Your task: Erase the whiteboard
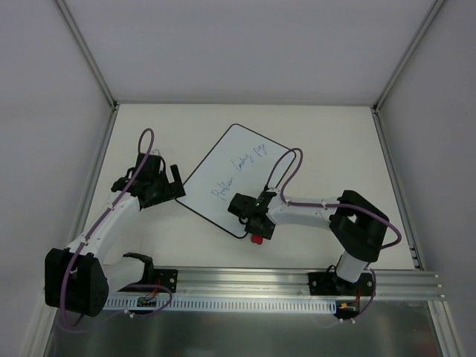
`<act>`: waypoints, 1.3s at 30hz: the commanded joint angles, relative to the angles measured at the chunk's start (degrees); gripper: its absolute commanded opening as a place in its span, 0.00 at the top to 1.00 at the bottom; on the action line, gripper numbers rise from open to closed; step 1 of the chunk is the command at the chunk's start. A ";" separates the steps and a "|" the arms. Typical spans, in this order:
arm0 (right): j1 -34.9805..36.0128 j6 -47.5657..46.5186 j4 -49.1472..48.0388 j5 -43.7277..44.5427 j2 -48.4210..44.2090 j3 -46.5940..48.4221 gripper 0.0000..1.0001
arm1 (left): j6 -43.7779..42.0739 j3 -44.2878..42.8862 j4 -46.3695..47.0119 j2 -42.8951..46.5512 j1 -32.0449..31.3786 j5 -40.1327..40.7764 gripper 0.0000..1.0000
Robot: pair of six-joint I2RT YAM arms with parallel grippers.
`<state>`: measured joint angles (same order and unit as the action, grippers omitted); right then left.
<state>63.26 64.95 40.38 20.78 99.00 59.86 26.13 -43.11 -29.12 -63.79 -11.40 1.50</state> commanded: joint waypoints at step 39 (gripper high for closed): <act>-16.07 -83.58 -5.93 -14.53 26.85 46.48 0.80 | 12.37 -10.50 1.79 -26.73 -5.39 2.28 0.41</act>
<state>47.59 -16.95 34.72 9.30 124.97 101.73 36.86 -51.57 -27.20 -89.14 -16.53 1.52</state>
